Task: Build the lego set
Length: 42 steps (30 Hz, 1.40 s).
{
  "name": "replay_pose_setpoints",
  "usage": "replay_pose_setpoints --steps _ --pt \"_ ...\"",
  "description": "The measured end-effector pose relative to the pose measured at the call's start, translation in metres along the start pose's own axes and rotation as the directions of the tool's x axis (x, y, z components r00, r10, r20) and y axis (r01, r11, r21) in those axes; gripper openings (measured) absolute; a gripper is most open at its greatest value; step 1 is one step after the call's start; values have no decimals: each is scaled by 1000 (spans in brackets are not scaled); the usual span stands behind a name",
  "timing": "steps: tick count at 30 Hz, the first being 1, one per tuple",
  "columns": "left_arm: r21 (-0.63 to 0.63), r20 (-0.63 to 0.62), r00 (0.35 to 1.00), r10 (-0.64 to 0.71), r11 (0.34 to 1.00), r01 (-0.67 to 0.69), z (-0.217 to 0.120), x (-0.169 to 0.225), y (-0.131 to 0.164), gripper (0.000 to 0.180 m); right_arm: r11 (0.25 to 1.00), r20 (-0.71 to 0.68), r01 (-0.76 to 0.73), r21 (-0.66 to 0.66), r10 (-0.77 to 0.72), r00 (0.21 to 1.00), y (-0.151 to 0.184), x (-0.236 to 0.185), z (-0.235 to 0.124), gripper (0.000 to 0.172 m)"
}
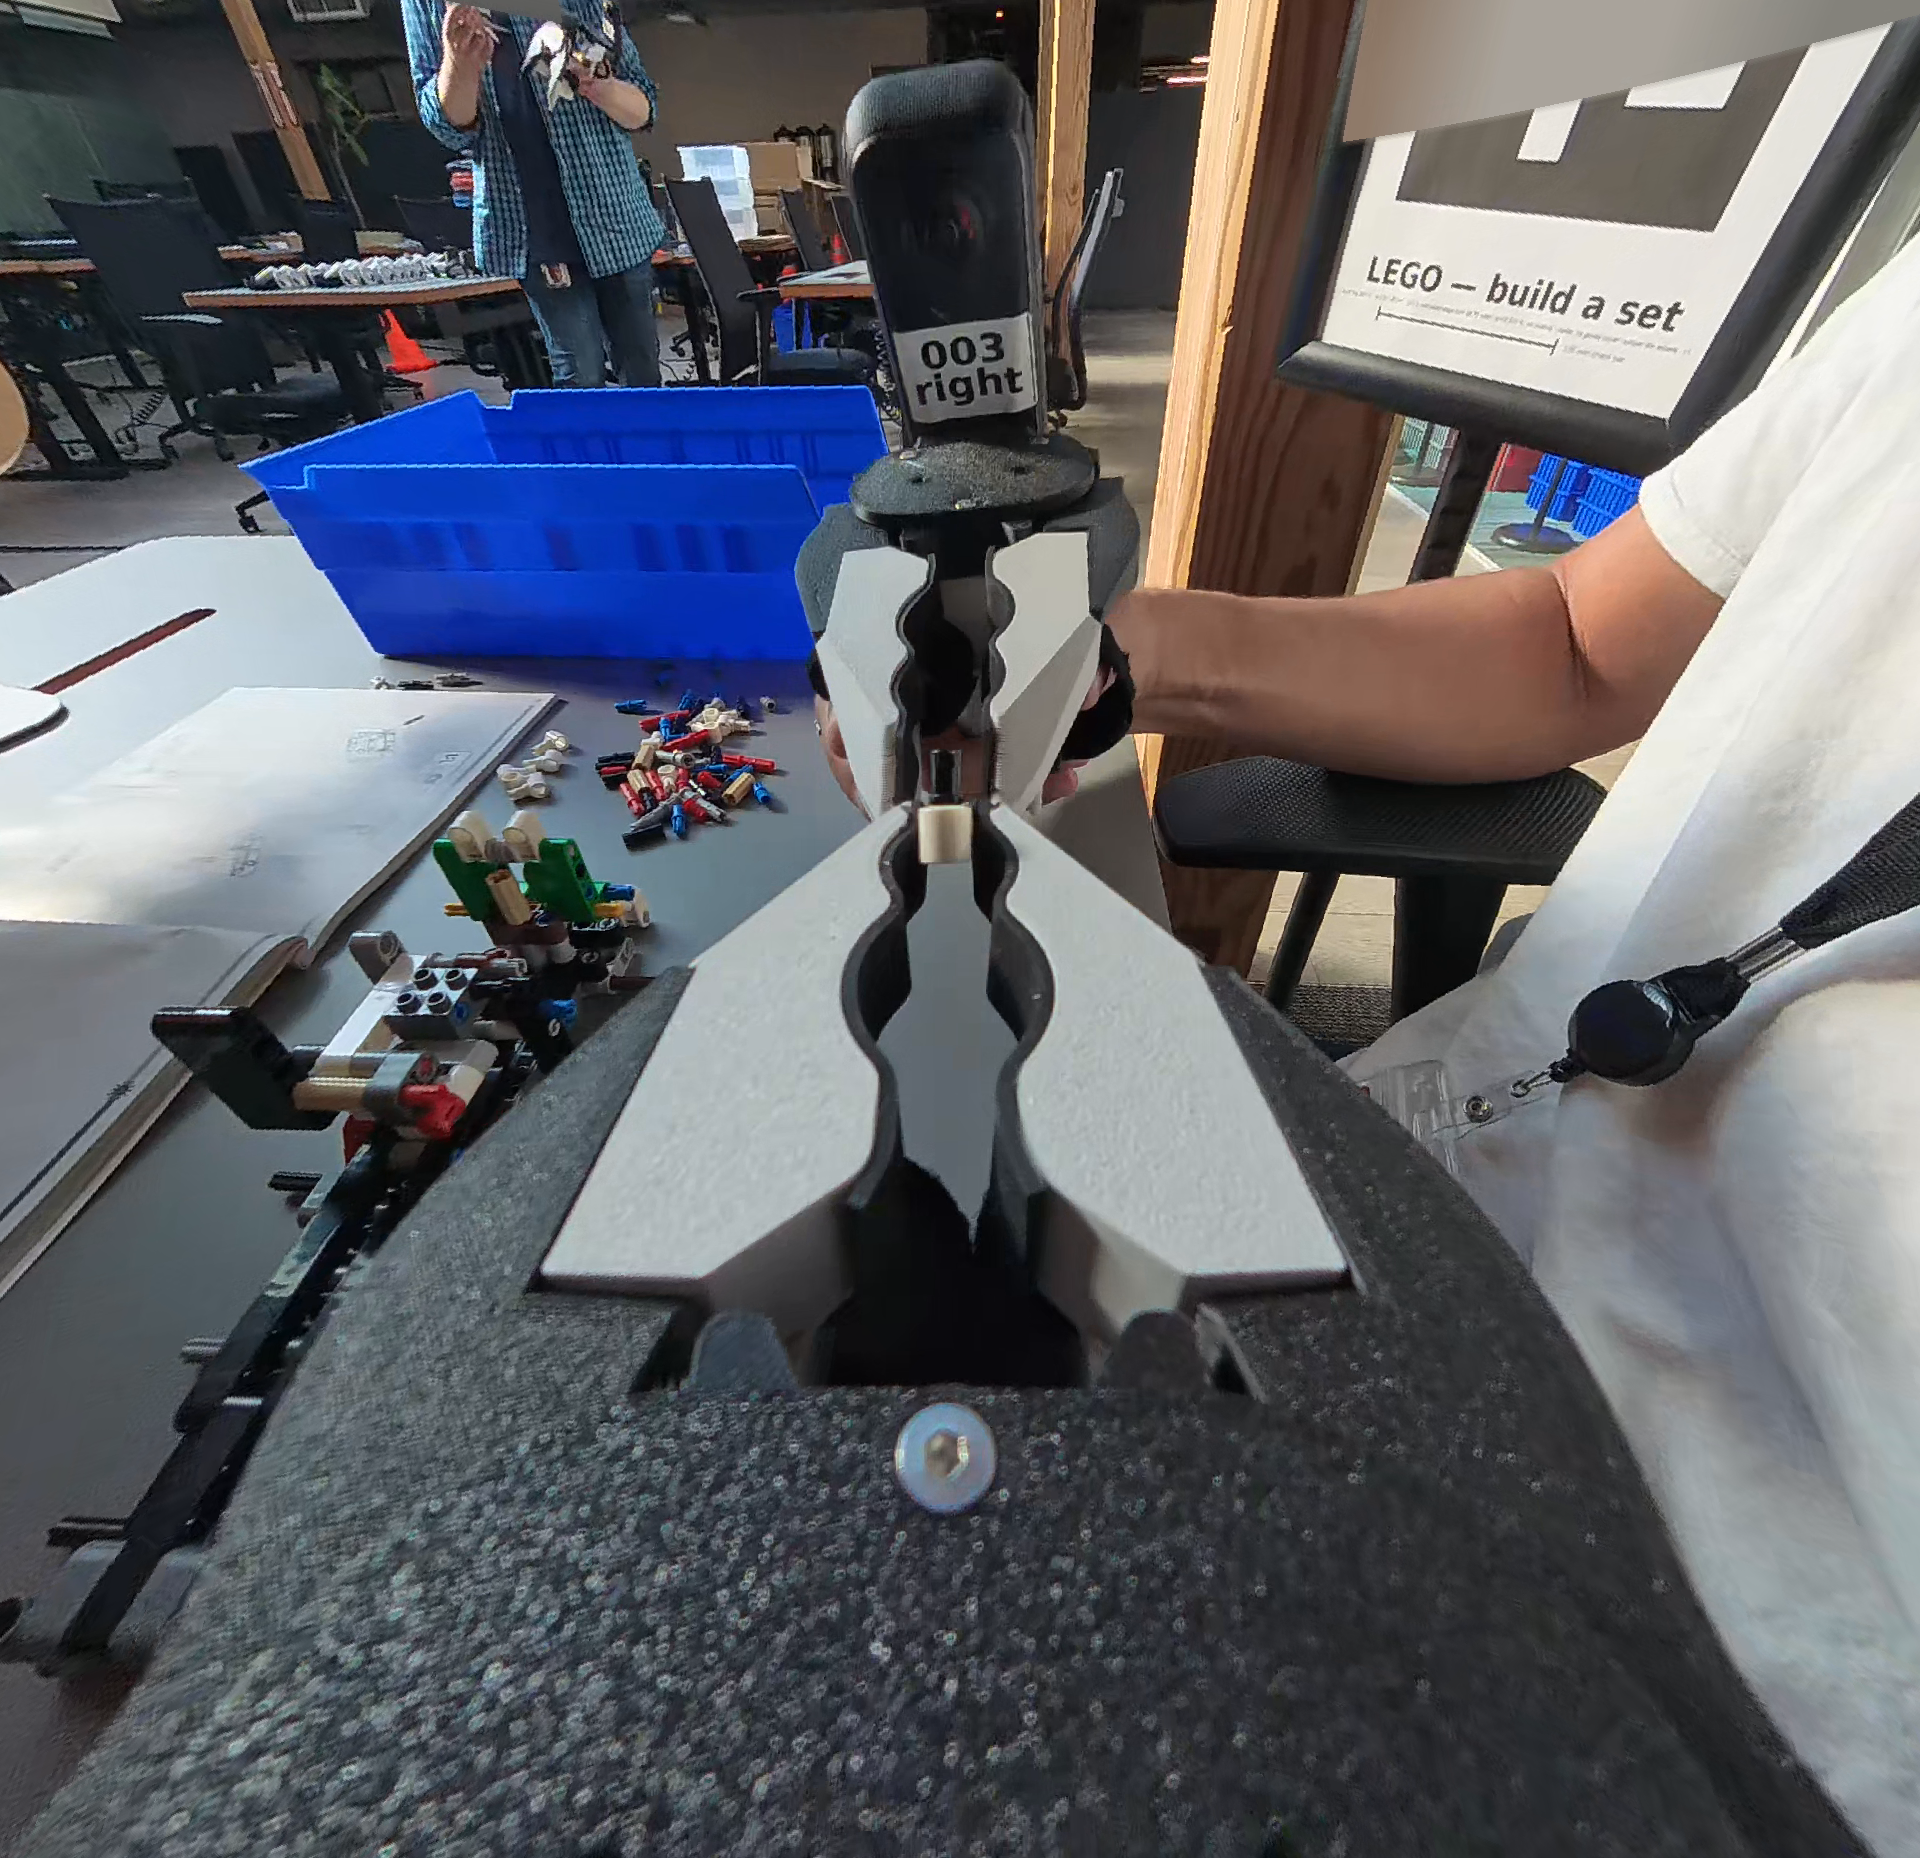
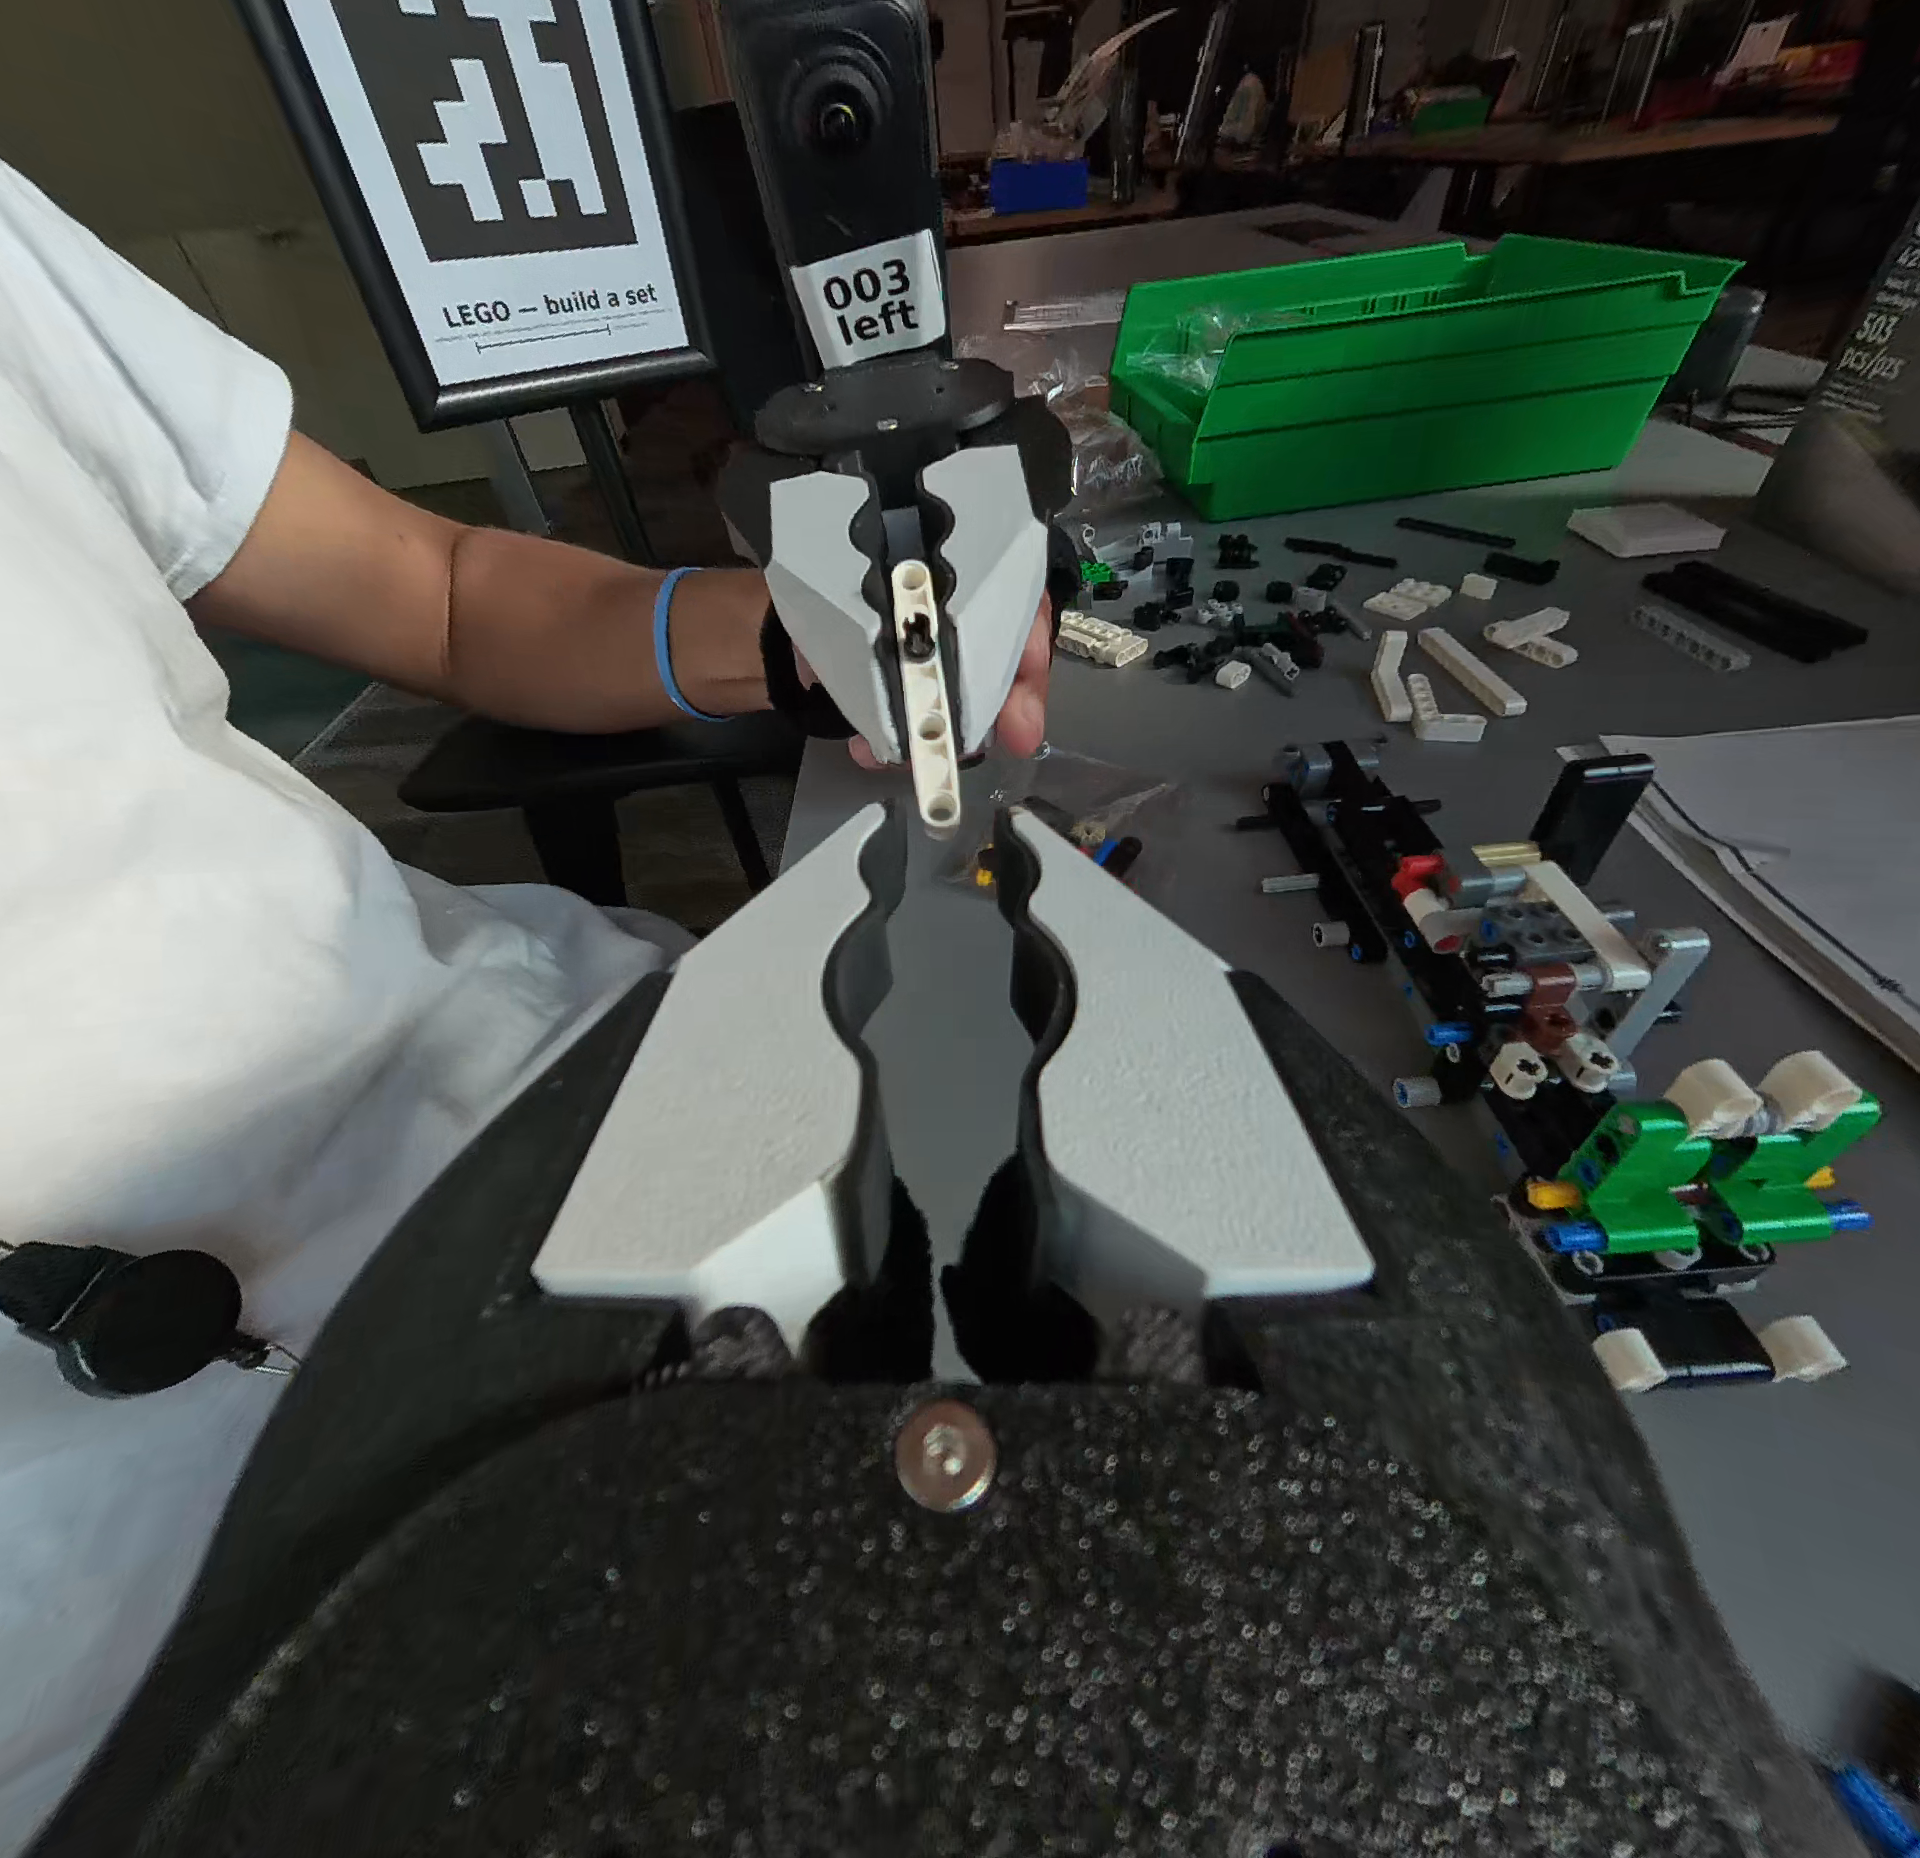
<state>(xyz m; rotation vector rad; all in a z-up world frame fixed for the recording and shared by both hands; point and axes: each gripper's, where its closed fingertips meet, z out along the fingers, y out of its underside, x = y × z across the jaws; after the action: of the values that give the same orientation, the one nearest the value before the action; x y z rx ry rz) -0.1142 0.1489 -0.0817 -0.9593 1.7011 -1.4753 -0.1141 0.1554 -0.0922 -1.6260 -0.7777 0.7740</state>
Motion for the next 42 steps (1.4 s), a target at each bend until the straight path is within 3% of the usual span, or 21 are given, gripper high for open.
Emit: replay_pose_setpoints --steps 5,9,13,18,26,29,30,33,38,42 --pt "-39 -17 1000 -5 999 4 4 4 6 6 995 -2 82 -47 -83 997 2 -5 1 6" --pt "-219 -55 998 12 975 -24 8 10 31 7 966 -25 205 -159 -211 977 9 -9 5 6" --pt "-292 -26 993 113 950 -116 12 7 40 2 954 -30 213 -210 -224 974 12 -8 6 7" --pt "-218 -5 995 104 970 -102 12 6 29 13 971 -14 177 -159 -182 983 11 -7 1 6" --pt "-178 -20 997 70 981 -72 9 9 23 7 971 -19 181 -156 -186 982 13 -6 1 7" --pt "-174 17 995 102 980 -98 8 5 21 5 990 -27 104 -97 -107 994 11 -3 0 9" --pt "-156 38 991 128 980 -120 7 3 18 5 995 -25 55 -81 -57 998 12 -1 -1 17" --pt "-109 84 981 174 980 -164 2 2 8 5 982 84 -190 -14 190 978 12 -3 -4 32" --pt "-114 146 935 324 944 -309 -2 5 0 6 888 248 -459 18 441 862 6 -9 1 29" --pt "-138 154 914 376 924 -357 -3 7 5 5 837 337 -542 73 491 803 -8 -11 -1 17"
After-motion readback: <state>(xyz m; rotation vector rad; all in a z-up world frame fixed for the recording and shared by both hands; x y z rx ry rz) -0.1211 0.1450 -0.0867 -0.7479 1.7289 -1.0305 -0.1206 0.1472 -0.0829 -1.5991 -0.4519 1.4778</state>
